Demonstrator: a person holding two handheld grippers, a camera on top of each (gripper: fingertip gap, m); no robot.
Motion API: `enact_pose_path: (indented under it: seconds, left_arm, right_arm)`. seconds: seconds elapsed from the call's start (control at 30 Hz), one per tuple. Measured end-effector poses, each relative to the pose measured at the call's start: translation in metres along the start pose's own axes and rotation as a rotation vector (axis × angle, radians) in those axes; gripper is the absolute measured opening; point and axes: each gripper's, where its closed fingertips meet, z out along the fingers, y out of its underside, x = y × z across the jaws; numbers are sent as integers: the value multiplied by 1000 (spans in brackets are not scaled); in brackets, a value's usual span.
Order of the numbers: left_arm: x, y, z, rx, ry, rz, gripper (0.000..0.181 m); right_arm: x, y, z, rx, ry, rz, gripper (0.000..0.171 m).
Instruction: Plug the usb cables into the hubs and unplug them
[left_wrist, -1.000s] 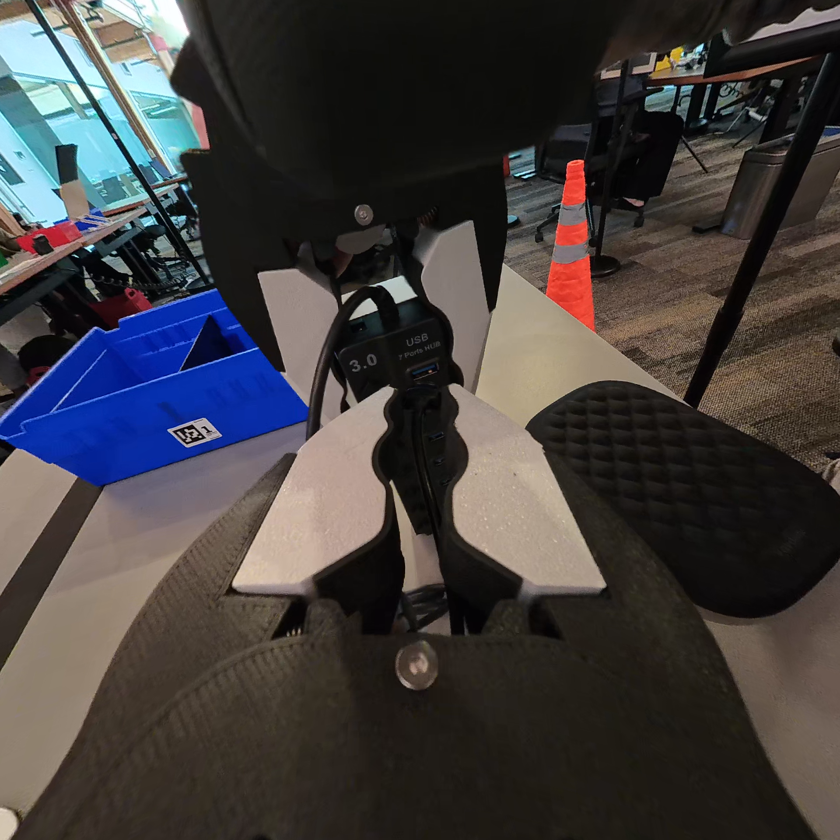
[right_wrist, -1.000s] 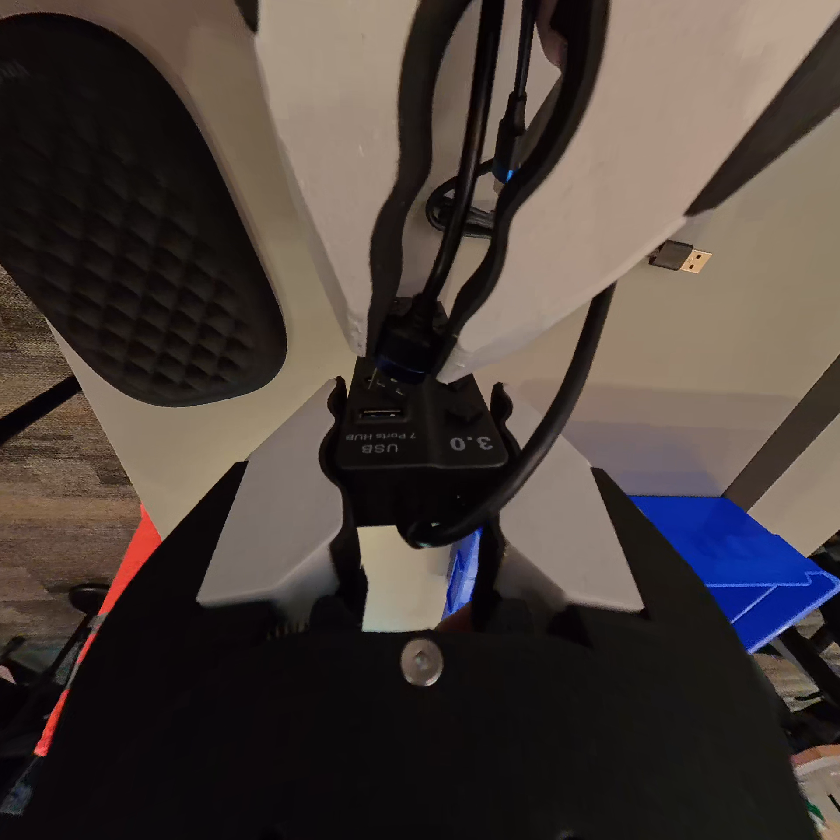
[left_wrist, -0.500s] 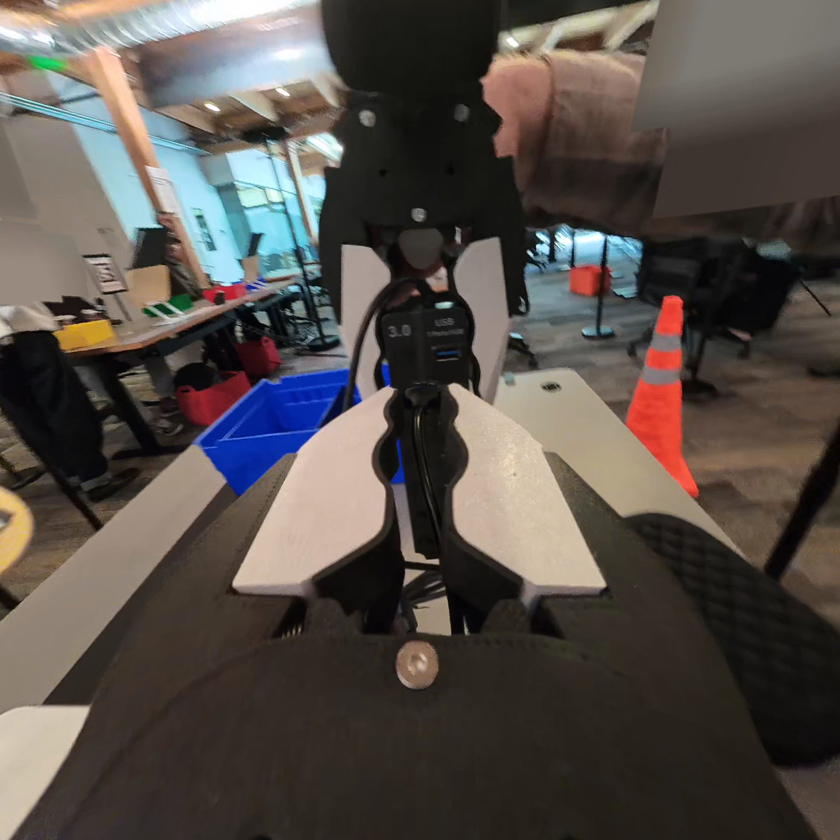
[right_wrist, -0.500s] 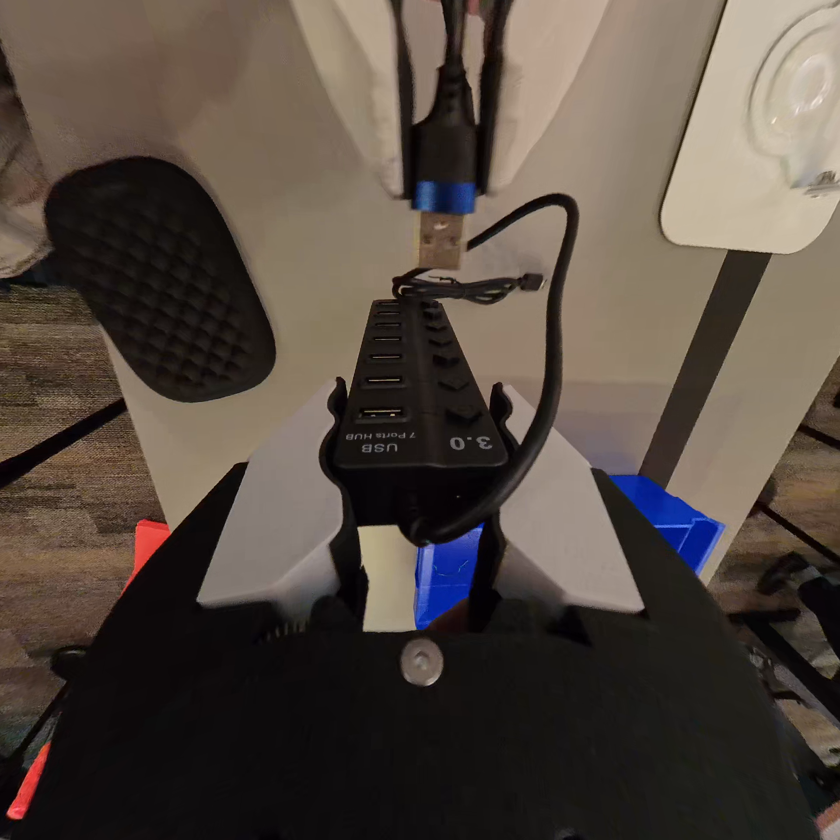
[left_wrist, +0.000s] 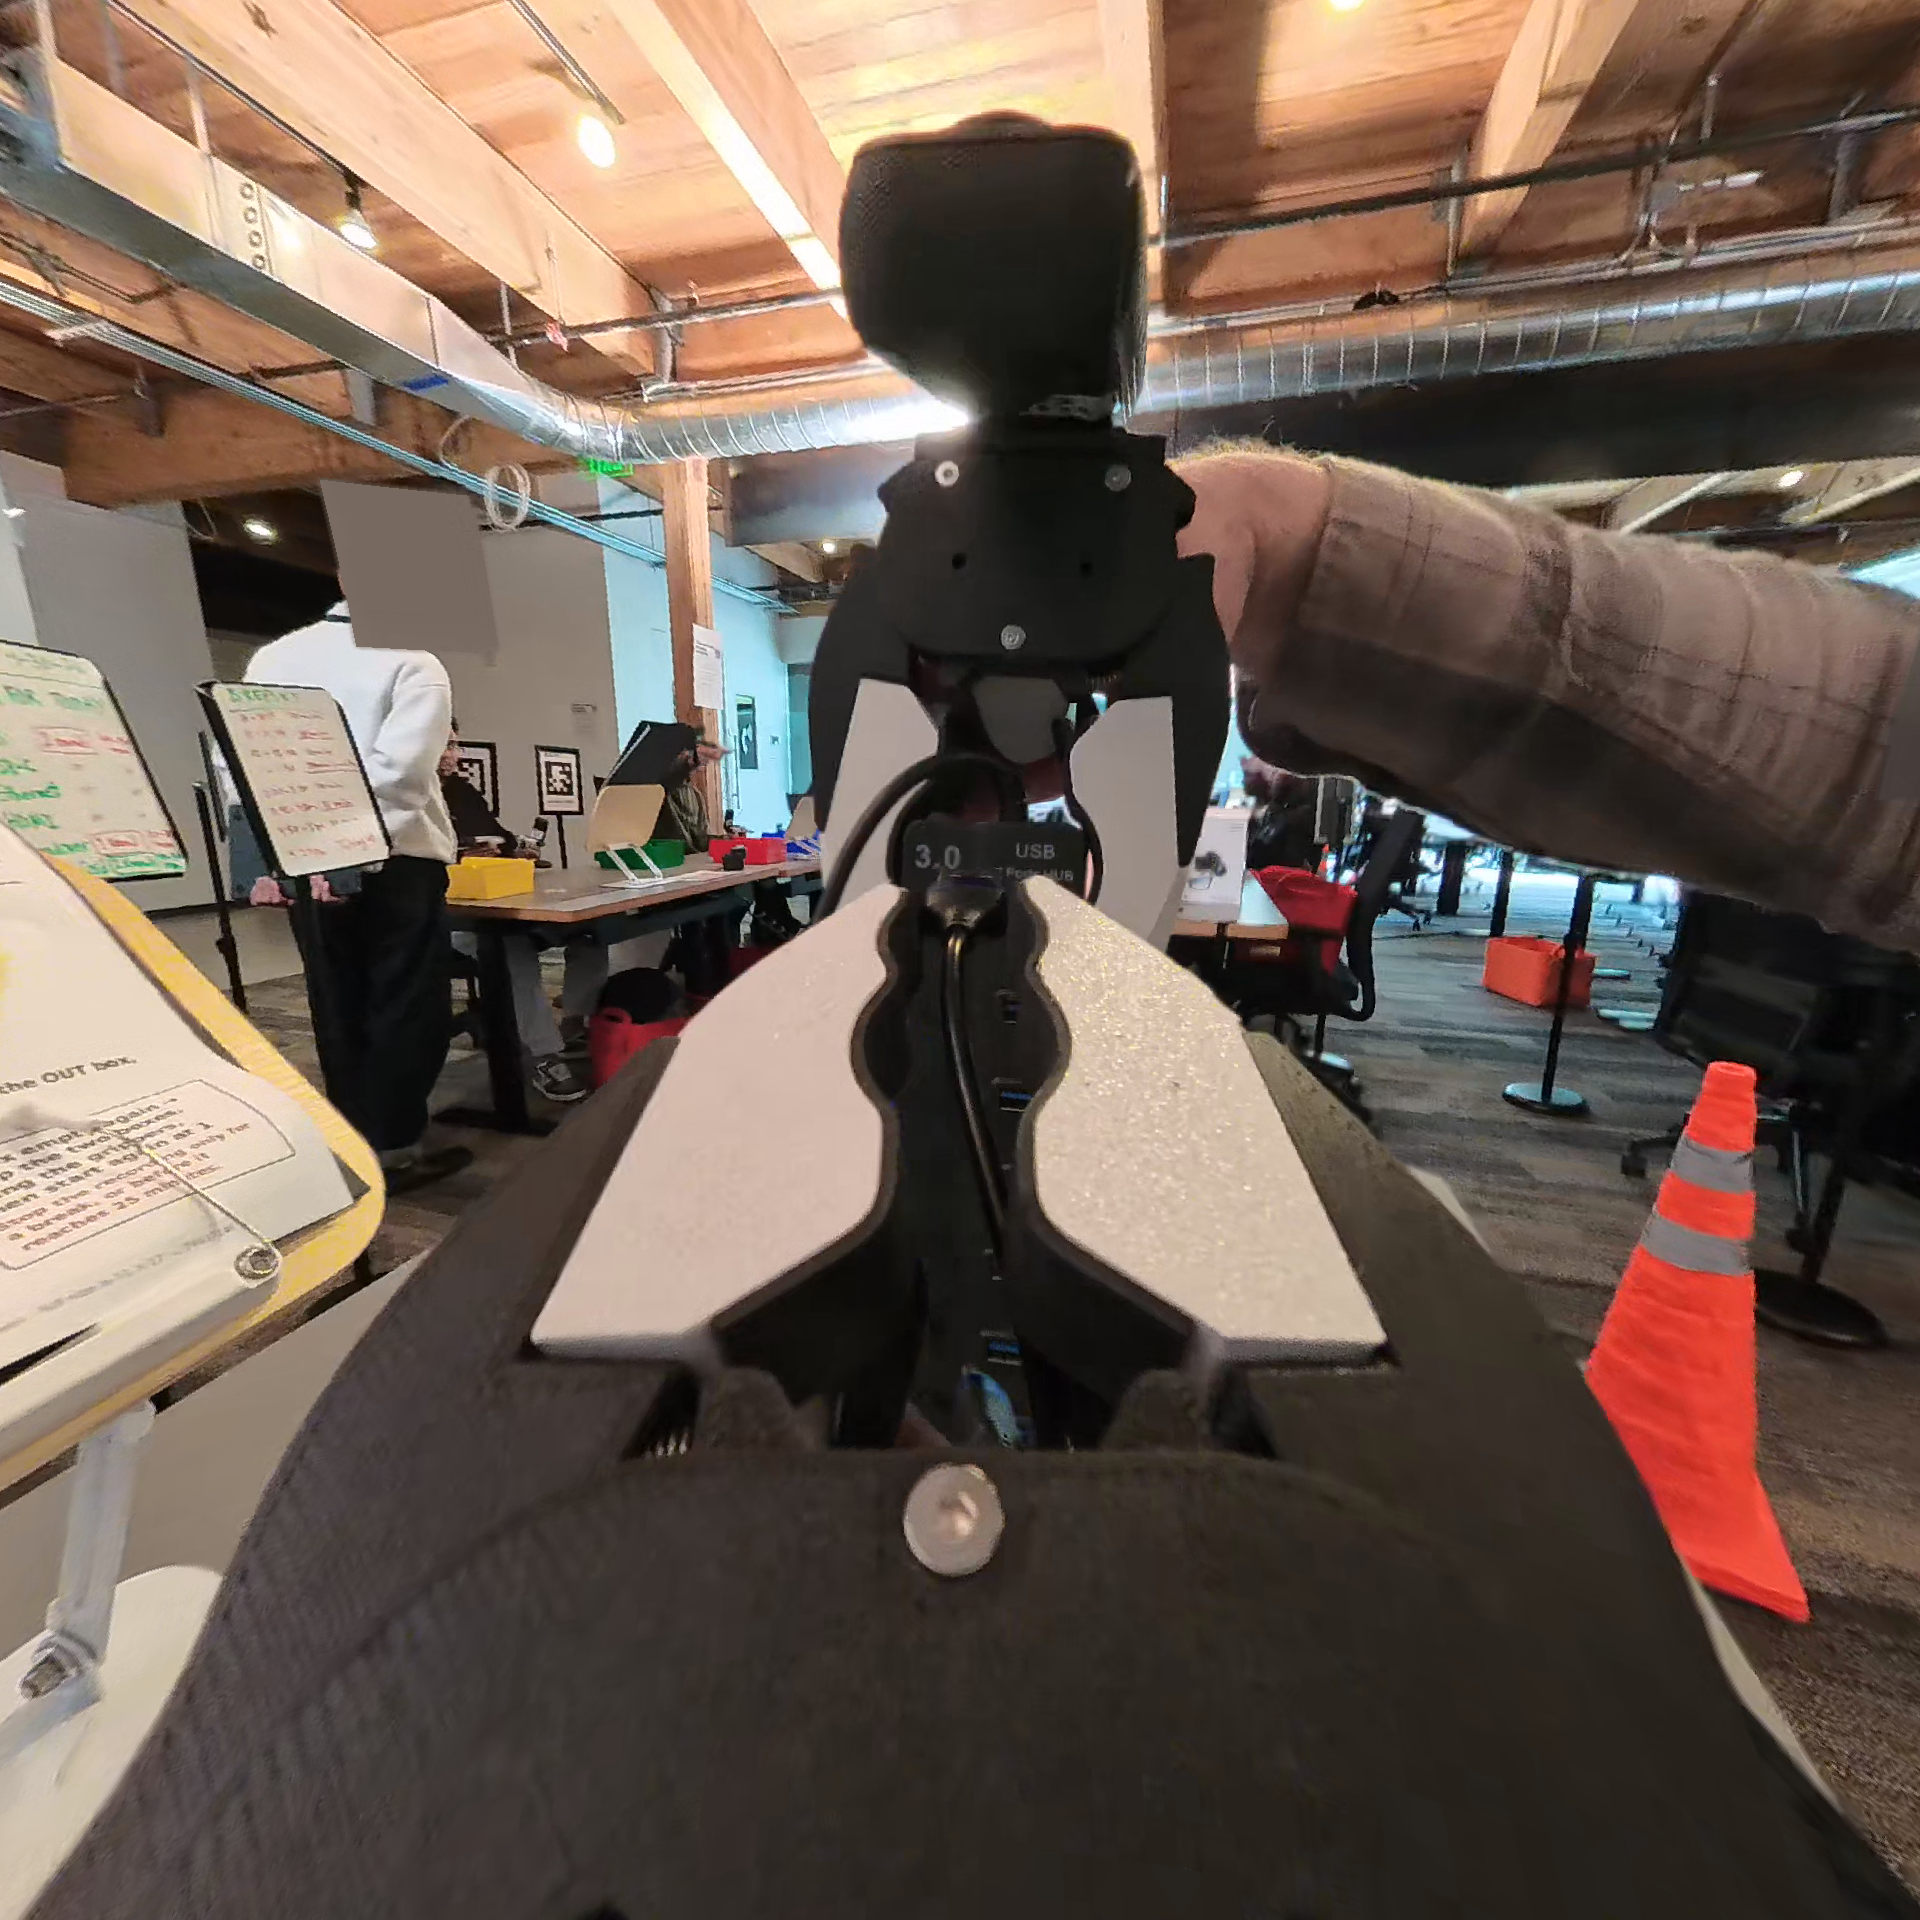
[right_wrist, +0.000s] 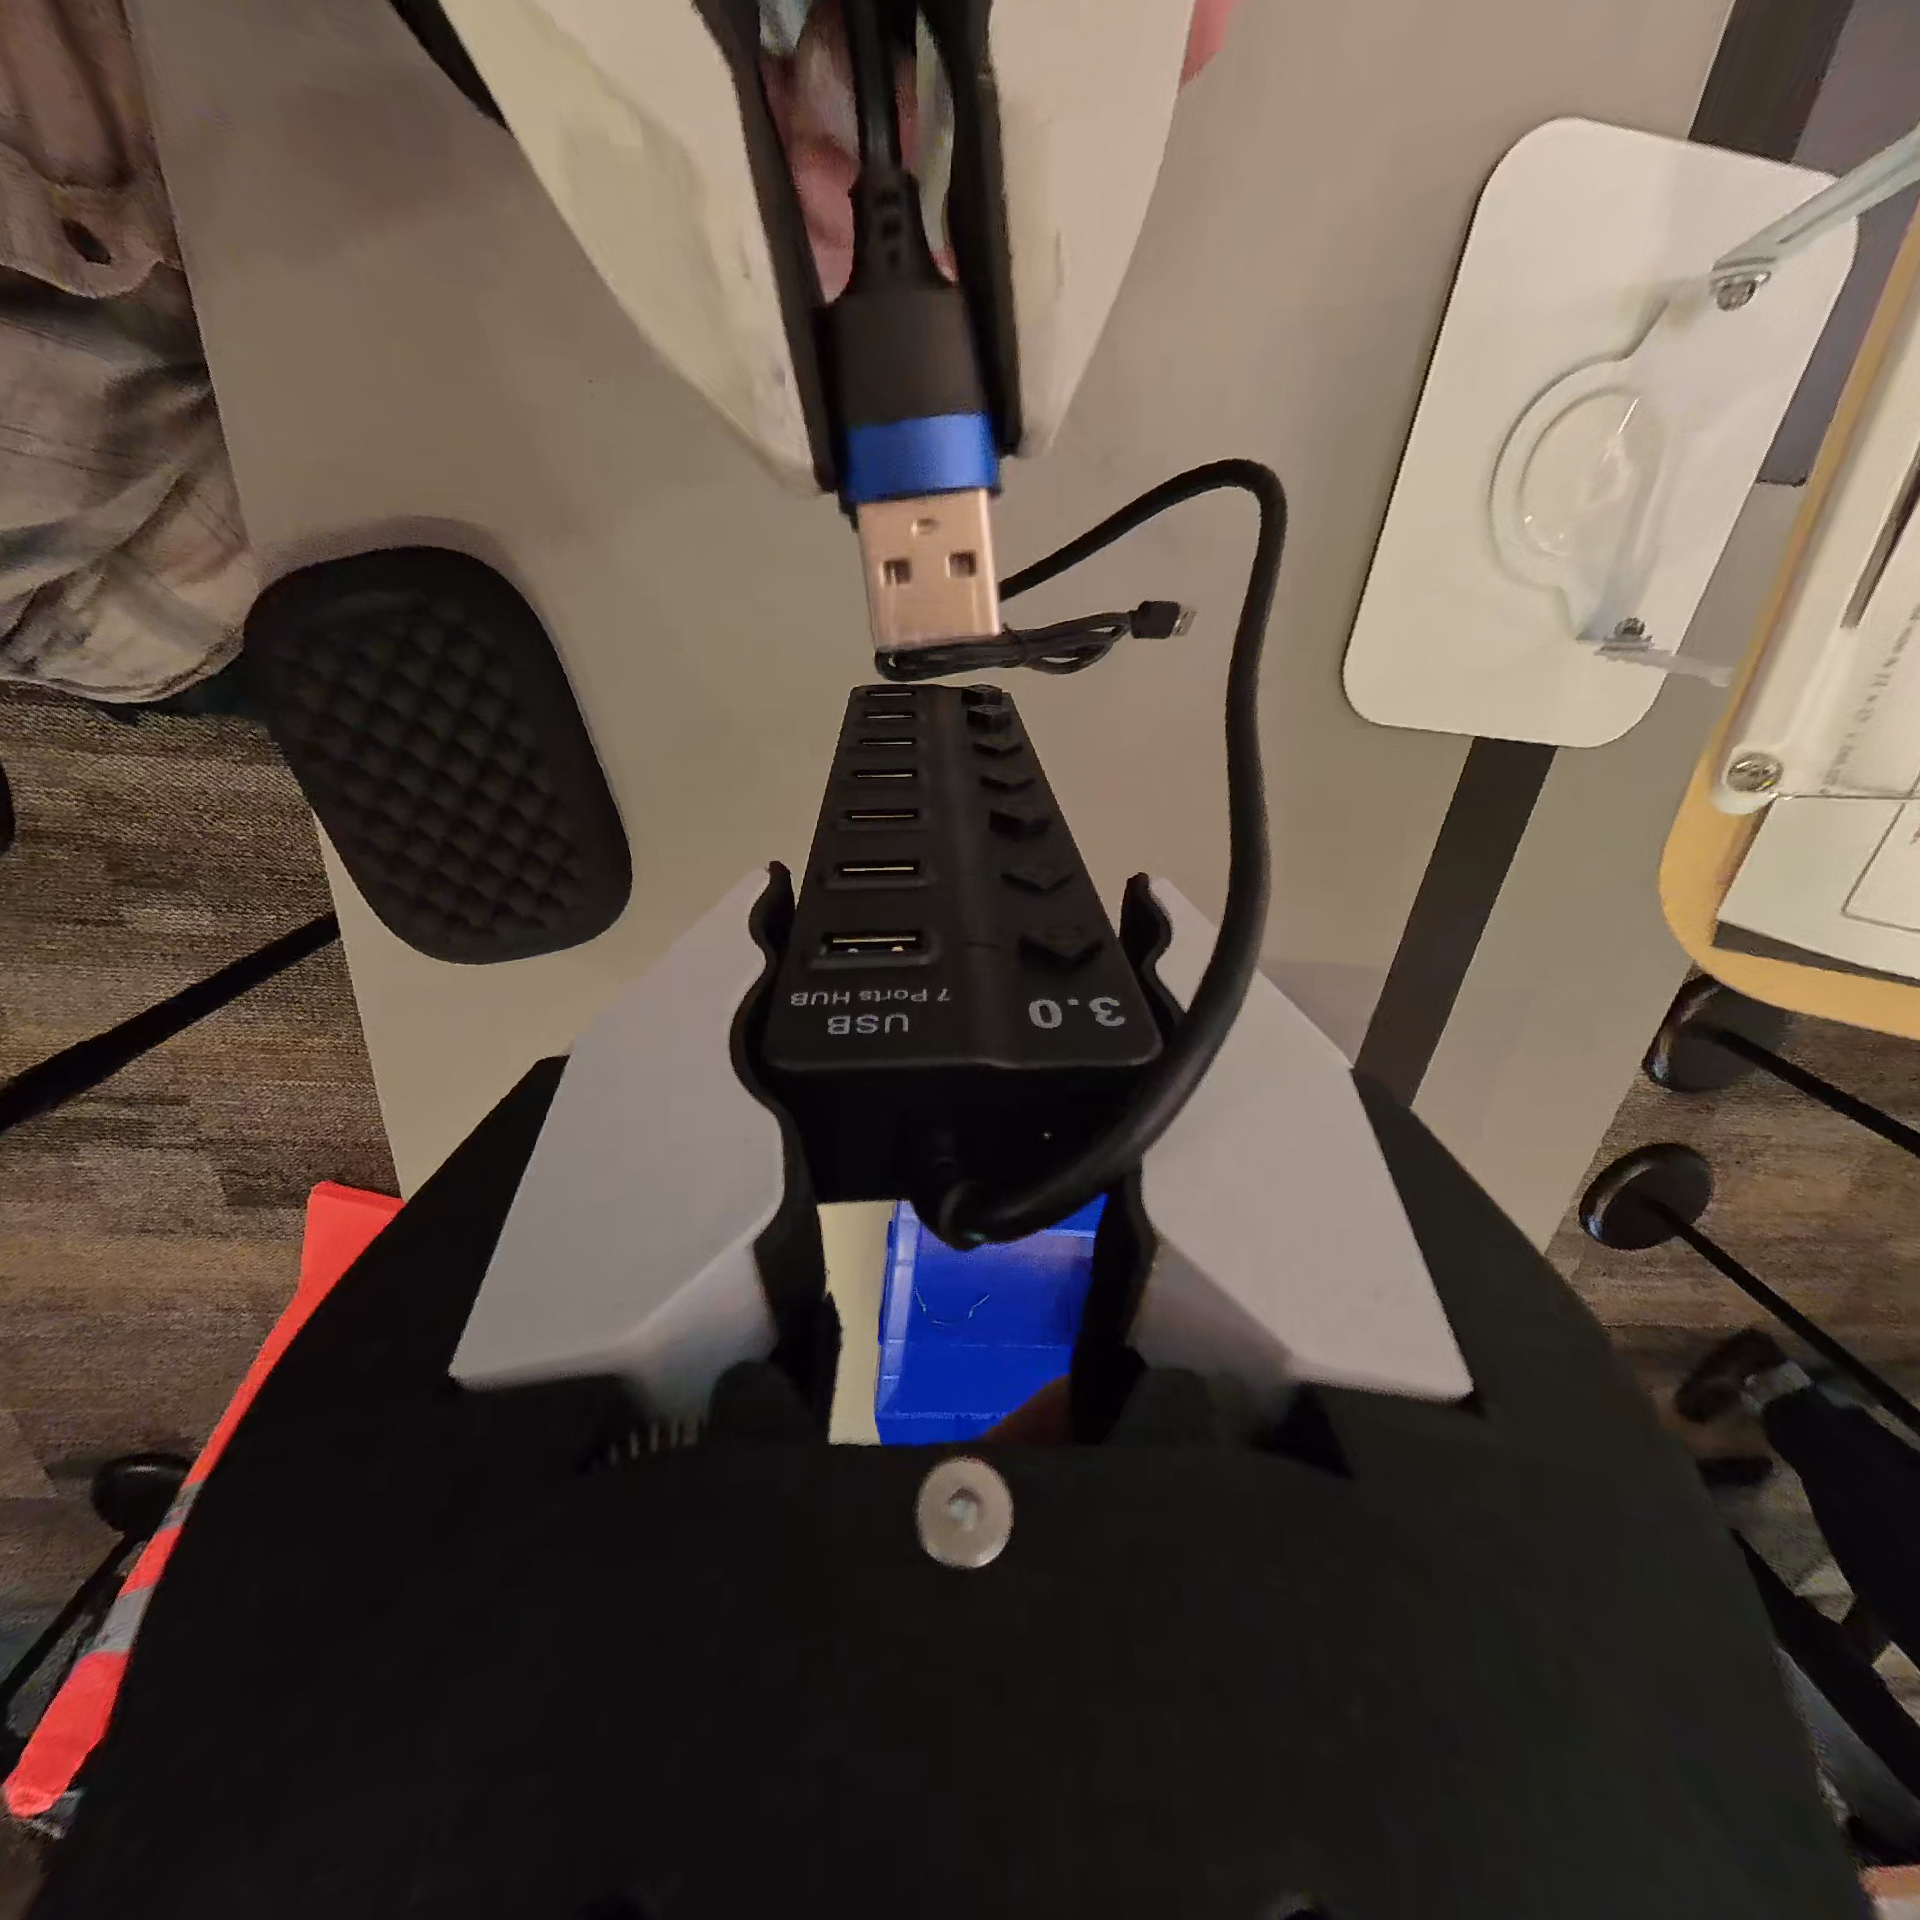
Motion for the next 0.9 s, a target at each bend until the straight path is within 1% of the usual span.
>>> enact_pose_path:
  seconds: [0.13, 0.4, 0.57, 0.9]
  left_arm:
    - [0, -6, -2, 21, -5, -54, 16]
    - [7, -14, -4, -67, -43, 20, 15]
    - [4, -7, -3, -100, -27, 1, 16]
    - [-4, -7, -5, -109, -54, 22, 16]
  right_arm:
    - [0, -11, -5, -2, 1, -22, 61]
    - [0, -28, -8, -12, -22, -57, 61]
    - [3, -37, -5, -11, -21, -67, 61]
    - [9, -38, -7, -16, -26, -61, 61]
